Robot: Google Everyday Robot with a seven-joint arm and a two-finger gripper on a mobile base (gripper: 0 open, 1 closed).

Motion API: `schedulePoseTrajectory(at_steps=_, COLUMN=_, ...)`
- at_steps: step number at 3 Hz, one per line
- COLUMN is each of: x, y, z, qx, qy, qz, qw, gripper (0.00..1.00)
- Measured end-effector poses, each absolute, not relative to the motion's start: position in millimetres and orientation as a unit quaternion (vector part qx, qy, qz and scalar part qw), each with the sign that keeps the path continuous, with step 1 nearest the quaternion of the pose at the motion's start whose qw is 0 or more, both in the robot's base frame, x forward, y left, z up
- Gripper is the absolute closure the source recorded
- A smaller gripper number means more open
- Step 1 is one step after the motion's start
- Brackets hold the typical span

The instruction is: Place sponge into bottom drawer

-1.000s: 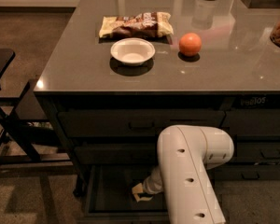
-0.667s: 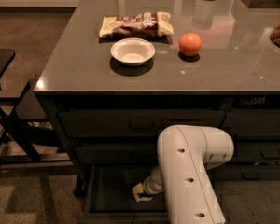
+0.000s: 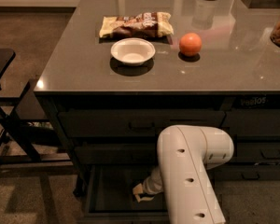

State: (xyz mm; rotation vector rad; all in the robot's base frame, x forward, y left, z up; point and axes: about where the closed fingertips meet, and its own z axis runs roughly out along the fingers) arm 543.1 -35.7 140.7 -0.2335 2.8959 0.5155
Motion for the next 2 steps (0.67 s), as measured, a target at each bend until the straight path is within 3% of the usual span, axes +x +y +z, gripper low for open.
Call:
schedulePoseTrajectory(at_steps=1, x=543.0, y=-35.6, z=140.6, qx=-0.079, qy=0.977, qz=0.174, qw=0.095, gripper=0.00)
schedulePoseTrajectory(at_steps=2, x=543.0, y=-35.6, z=140.6, qx=-0.079, qy=0.977, qz=0.174, qw=0.095, gripper=0.00)
